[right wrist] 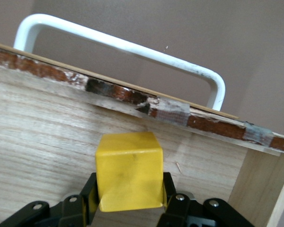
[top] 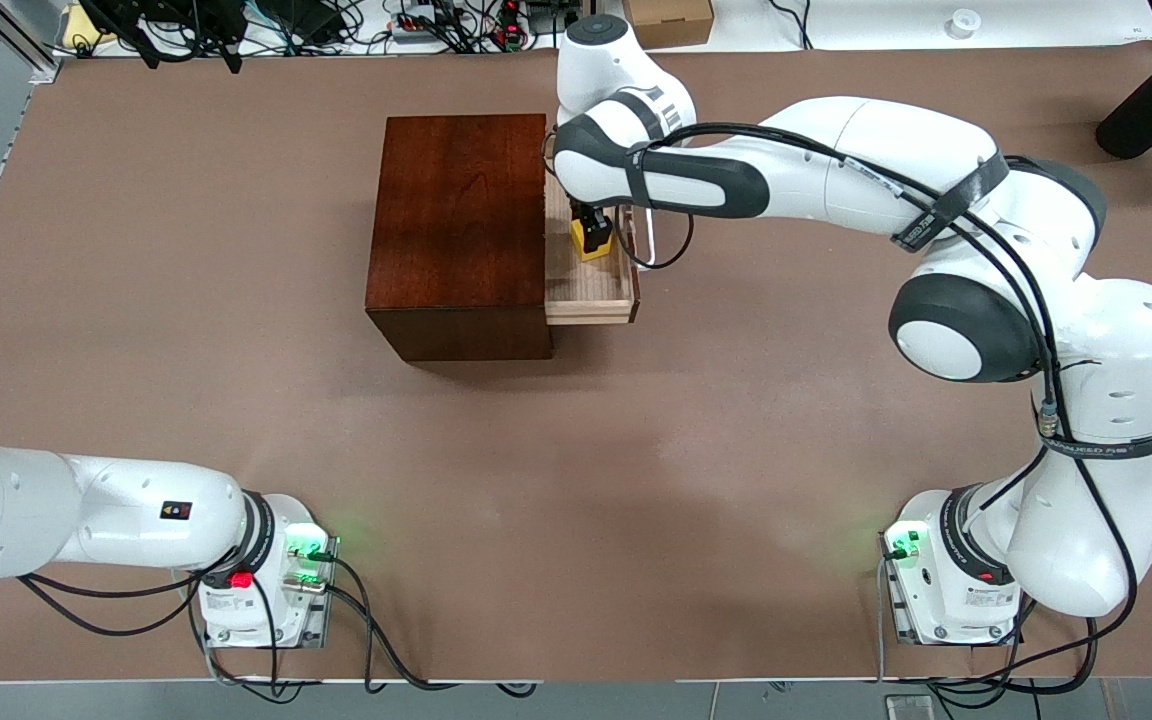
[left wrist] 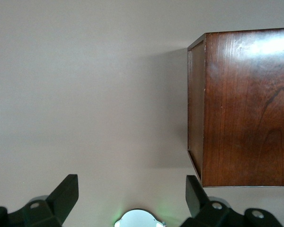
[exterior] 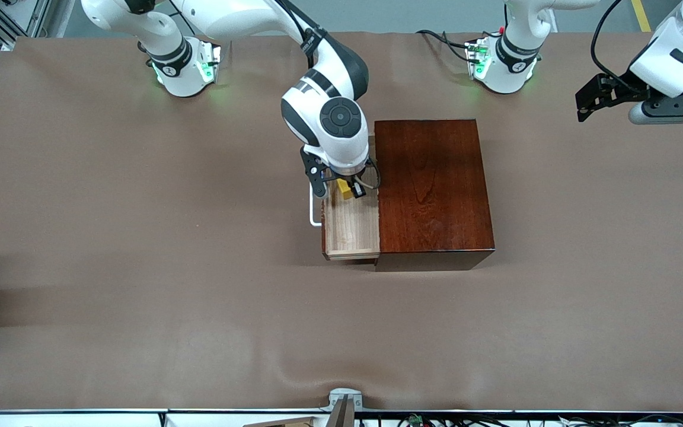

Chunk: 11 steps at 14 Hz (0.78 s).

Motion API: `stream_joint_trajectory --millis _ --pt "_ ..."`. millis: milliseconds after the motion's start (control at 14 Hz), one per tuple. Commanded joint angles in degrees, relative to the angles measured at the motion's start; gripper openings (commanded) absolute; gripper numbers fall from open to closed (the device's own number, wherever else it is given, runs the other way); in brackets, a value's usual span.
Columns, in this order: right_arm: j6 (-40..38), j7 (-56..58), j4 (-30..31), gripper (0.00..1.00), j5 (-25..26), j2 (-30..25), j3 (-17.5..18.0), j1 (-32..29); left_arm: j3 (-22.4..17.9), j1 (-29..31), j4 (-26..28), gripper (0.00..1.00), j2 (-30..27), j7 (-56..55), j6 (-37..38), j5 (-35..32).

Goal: Open drawer, take yellow block, close drawer
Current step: 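Lift the cube out with the right gripper while the left gripper returns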

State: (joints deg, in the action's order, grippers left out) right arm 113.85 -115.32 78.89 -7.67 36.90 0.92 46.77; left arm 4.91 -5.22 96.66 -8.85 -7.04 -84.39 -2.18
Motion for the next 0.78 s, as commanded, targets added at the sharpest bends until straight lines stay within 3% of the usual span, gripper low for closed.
stream_joint_trajectory --millis 0,713 --pt "-0.7 -1.1 -1.2 0.0 0.2 -1.3 -0.6 0.1 1.6 0.3 -0.6 1.0 0.2 -0.4 -0.3 0.9" --pt "-13.8 -0.4 -10.6 0.0 -0.2 -2.7 -0.5 -6.1 6.7 0.1 -3.0 1.0 1.9 -4.9 -0.2 0.9"
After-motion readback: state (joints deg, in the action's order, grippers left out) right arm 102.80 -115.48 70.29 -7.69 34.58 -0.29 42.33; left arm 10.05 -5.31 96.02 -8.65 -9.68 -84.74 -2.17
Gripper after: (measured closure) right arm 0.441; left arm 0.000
